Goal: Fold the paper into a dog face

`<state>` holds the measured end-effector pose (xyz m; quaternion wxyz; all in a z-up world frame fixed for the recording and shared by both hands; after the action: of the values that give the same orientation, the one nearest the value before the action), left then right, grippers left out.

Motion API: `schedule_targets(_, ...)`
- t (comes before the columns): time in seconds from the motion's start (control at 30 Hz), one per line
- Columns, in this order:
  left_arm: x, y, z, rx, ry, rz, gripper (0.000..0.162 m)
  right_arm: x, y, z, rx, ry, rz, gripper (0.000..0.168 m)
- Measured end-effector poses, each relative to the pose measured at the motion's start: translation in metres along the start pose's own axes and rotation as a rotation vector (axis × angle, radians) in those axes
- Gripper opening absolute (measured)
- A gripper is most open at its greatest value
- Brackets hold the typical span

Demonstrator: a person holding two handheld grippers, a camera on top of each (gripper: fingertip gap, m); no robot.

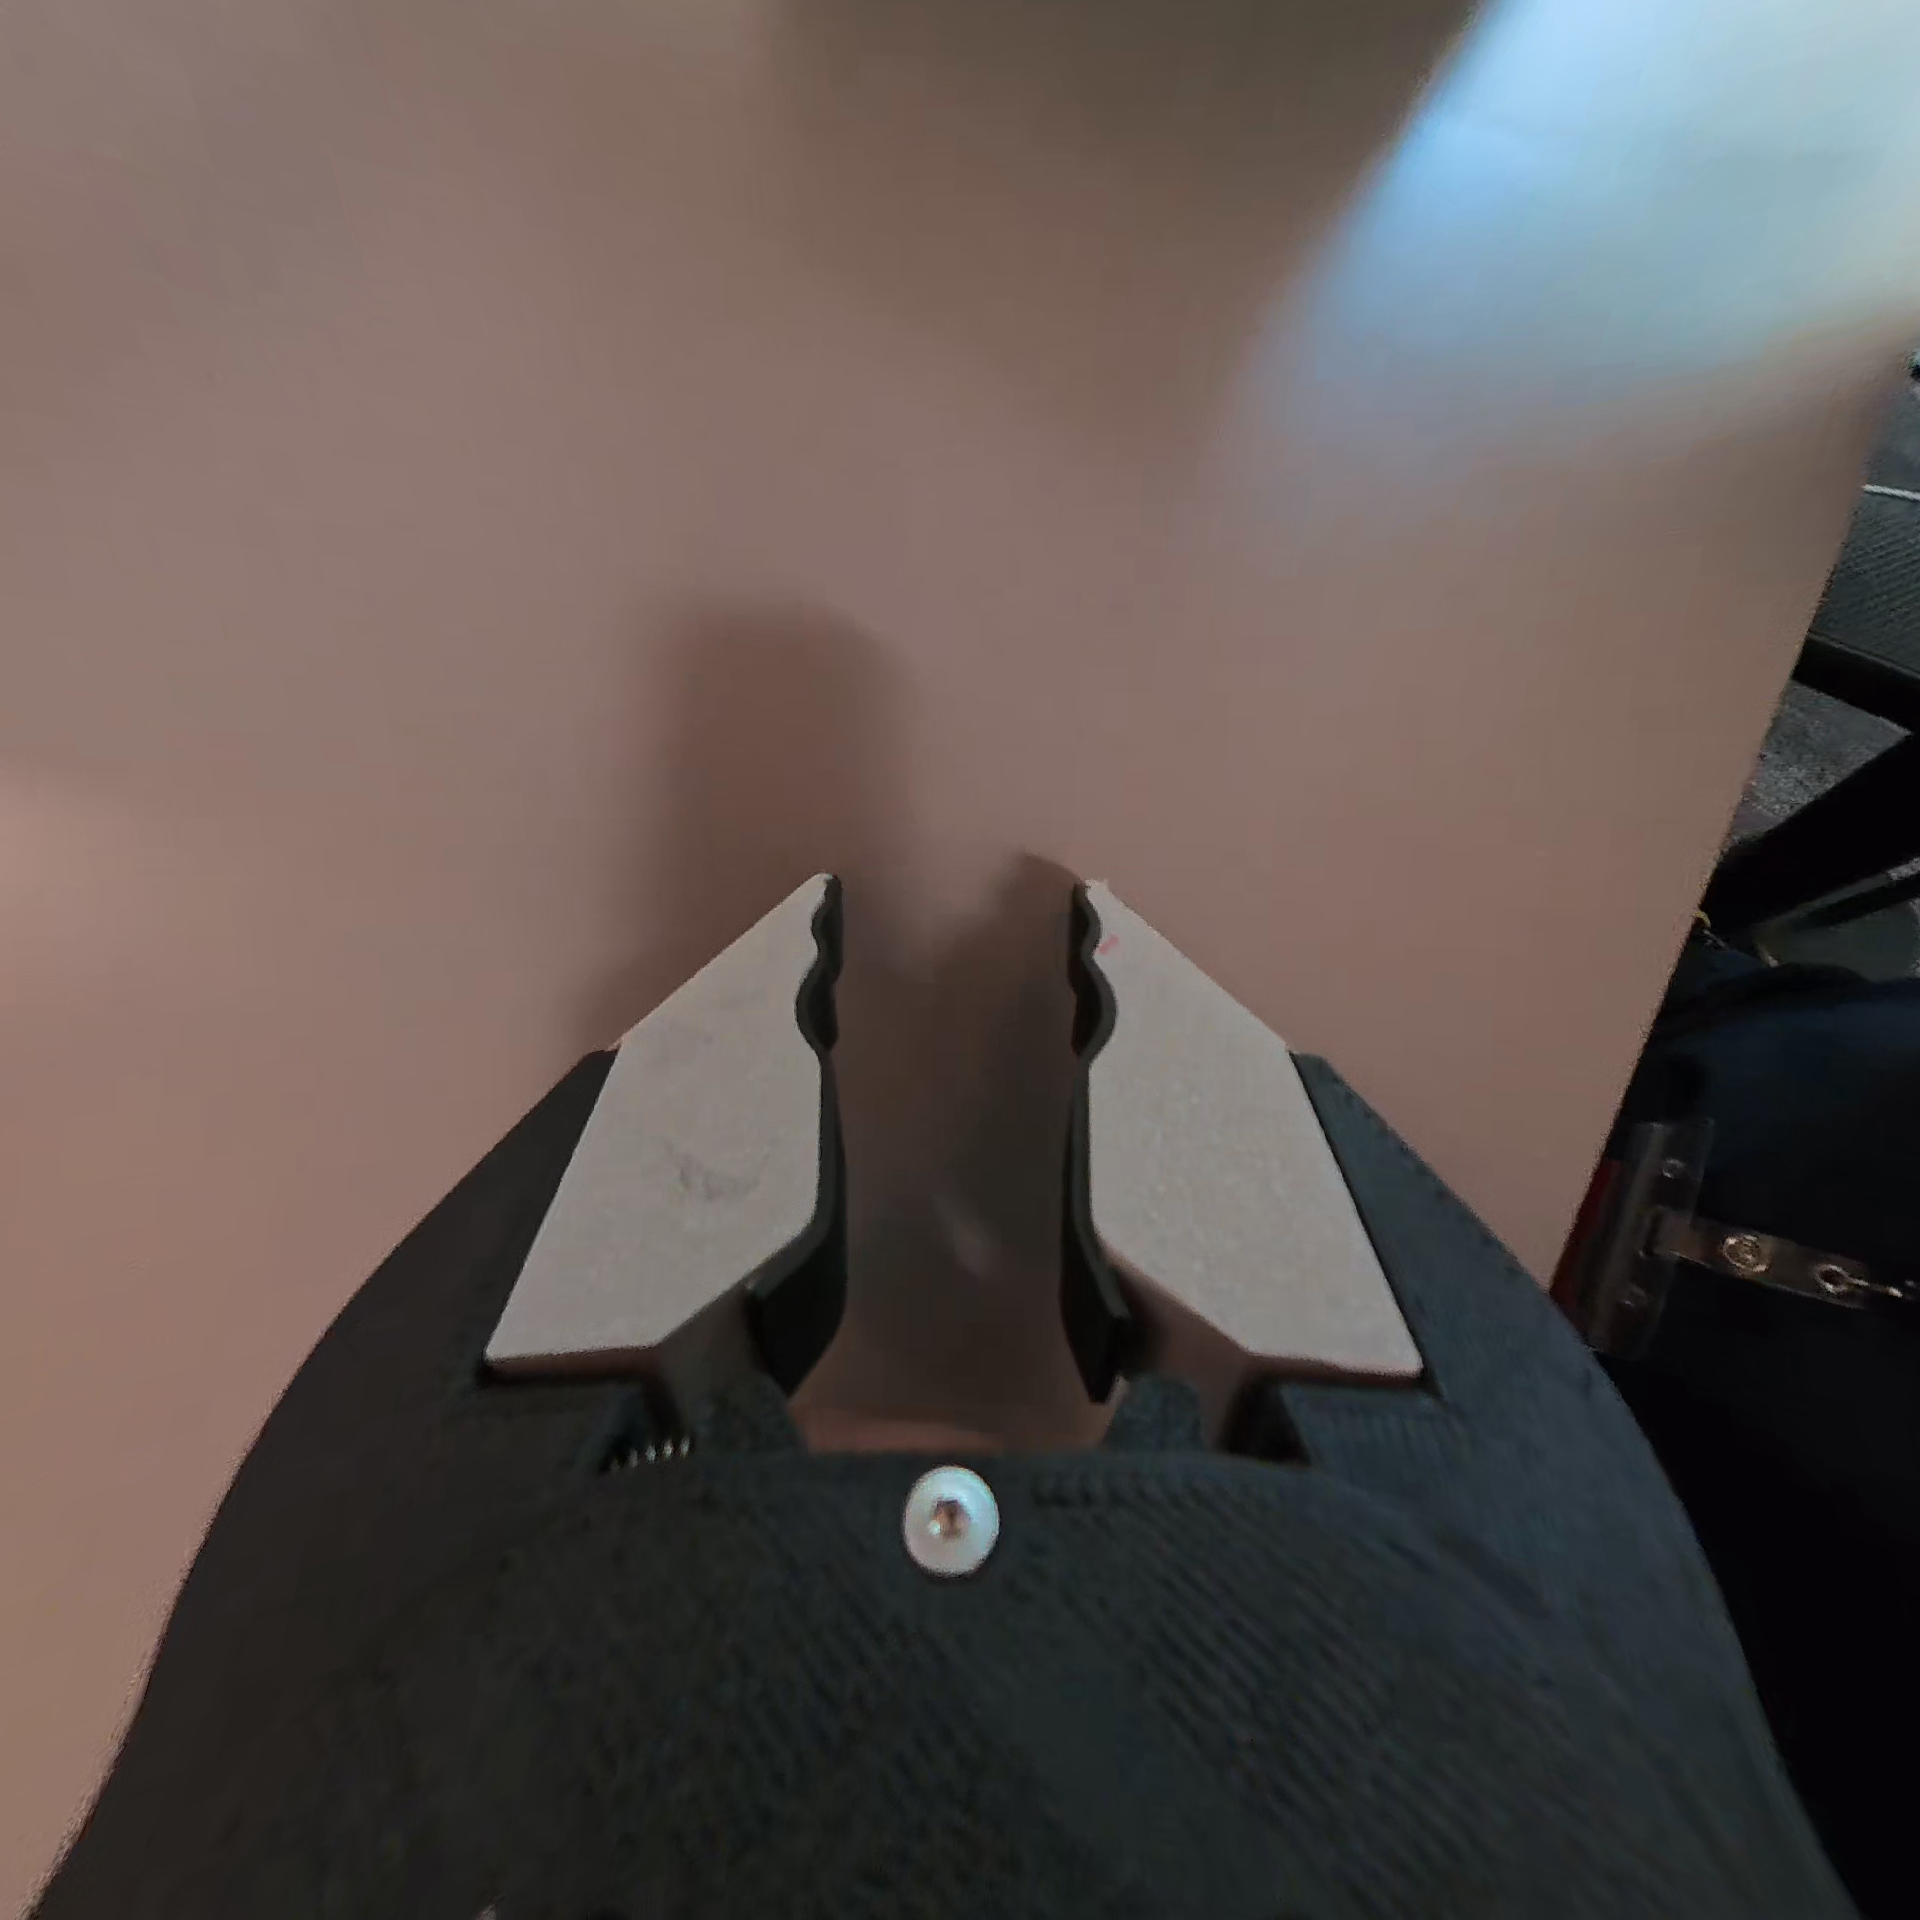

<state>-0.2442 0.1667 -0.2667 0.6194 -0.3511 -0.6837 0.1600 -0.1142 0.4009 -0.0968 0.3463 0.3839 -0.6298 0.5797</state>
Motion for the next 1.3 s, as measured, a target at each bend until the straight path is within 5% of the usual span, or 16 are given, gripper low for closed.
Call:
schedule_targets(0.17, 0.015, -0.005, 0.008, -0.031, -0.06, -0.095, 0.041, -0.024, 0.095, 0.07, 0.11, -0.149, 0.118, 0.048)
schedule_targets(0.37, 0.044, -0.04, 0.022, -0.011, -0.137, -0.41, 0.037, -0.032, 0.177, 0.089, 0.039, -0.237, 0.014, 0.029)
schedule_targets(0.5, 0.055, -0.065, 0.027, 0.029, -0.129, -0.595, 0.031, -0.051, 0.189, 0.092, 0.058, -0.275, 0.071, 0.044)
schedule_targets(0.8, 0.057, -0.058, 0.011, 0.143, 0.106, -0.587, 0.031, -0.072, 0.199, 0.101, 0.124, -0.26, 0.175, 0.051)
schedule_targets(1.3, 0.06, -0.064, 0.021, 0.148, 0.03, -0.615, 0.032, -0.083, 0.2, 0.095, 0.145, -0.191, 0.233, 0.056)
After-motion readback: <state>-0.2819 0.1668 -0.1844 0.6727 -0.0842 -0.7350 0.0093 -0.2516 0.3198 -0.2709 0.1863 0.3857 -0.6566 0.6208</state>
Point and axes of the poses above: each gripper's, where its closed fingertips meet, y out along the fingers, x out of its top, z = x × y across the jaws, the point moved 1 cm from there along -y, back along the fingers, and after that the axes turned 9 degrees about -y, right-handed, at the moved point
